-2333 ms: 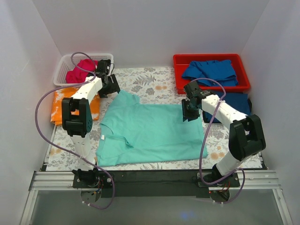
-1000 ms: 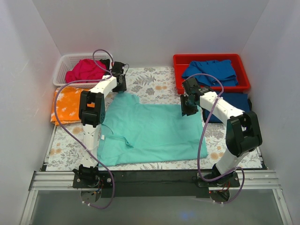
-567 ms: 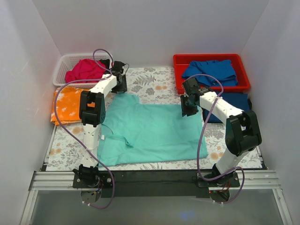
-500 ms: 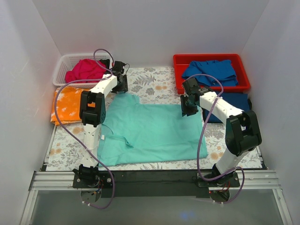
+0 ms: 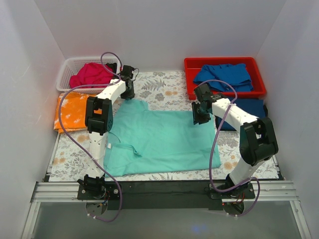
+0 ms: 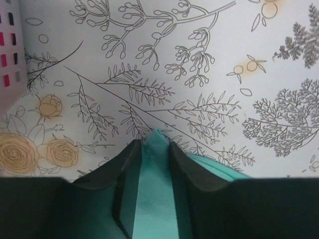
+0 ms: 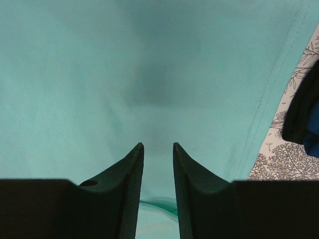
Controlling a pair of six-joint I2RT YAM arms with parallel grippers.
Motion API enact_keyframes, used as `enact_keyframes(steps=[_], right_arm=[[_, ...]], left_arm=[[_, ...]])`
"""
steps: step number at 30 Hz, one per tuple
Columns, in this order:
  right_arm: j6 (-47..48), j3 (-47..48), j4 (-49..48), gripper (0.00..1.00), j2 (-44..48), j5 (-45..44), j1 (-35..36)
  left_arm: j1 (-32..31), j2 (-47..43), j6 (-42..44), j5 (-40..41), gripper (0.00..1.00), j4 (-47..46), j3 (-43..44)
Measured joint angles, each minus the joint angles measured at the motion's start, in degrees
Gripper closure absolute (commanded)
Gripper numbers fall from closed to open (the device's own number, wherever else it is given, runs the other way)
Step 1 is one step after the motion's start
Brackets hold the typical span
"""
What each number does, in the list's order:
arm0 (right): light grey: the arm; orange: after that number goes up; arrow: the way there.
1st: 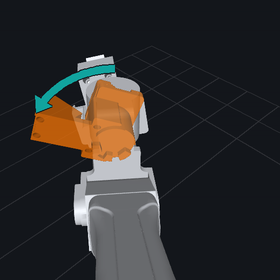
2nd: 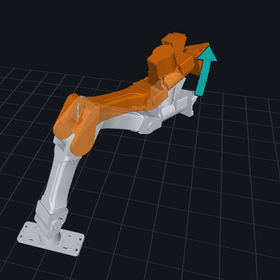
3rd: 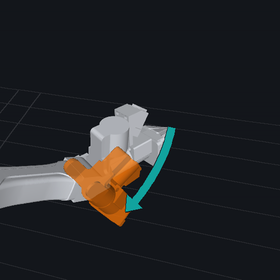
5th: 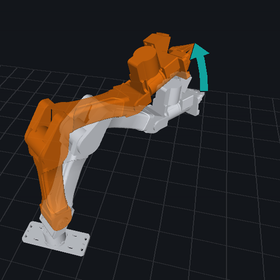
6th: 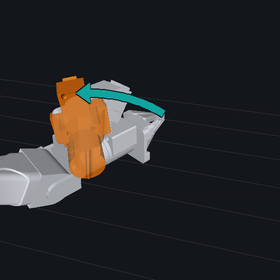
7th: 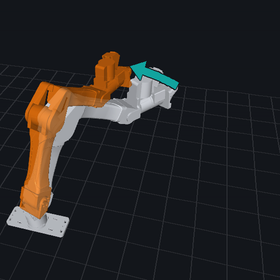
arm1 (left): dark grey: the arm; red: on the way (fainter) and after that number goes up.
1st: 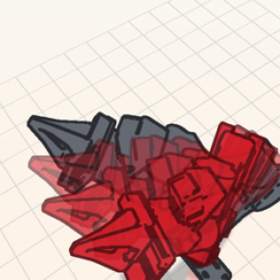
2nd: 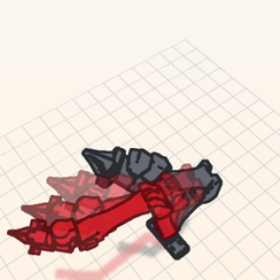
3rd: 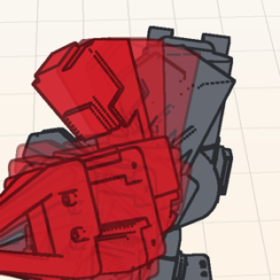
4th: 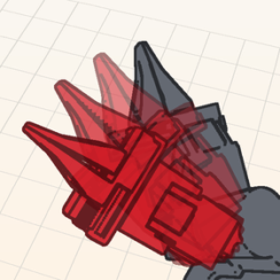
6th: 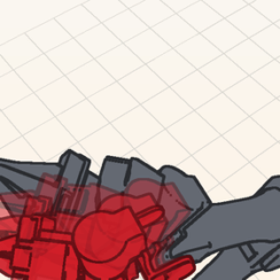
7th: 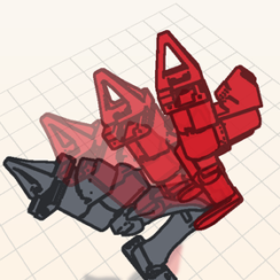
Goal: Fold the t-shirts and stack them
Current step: Grap the side of the flattened tshirt furthest away from the robot with both arms
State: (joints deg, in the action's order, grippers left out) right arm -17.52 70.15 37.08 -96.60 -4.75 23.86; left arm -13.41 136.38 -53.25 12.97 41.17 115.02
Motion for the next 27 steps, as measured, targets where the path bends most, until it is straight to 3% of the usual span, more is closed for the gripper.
enact_keyframes(steps=[1,2,3,16,27], right_arm=[[0.0,-0.1,0.0,0.64,0.0,0.0,0.0],[0.0,-0.2,0.0,0.64,0.0,0.0,0.0],[0.0,-0.5,0.0,0.65,0.0,0.0,0.0],[-0.1,-0.1,0.0,0.65,-0.4,-3.1,-0.6],[0.0,13.2,-2.1,0.63,-12.0,-7.5,-9.5]], left_arm=[[0.0,0.0,0.2,0.0,0.86,0.1,0.0],[0.0,0.0,0.1,-0.2,0.97,0.2,0.0],[-0.1,0.0,-0.2,-0.2,1.0,0.4,0.0],[-0.3,-0.1,-0.2,0.9,1.0,2.3,1.3],[-0.4,-5.0,-0.8,2.3,1.0,3.7,1.3]])
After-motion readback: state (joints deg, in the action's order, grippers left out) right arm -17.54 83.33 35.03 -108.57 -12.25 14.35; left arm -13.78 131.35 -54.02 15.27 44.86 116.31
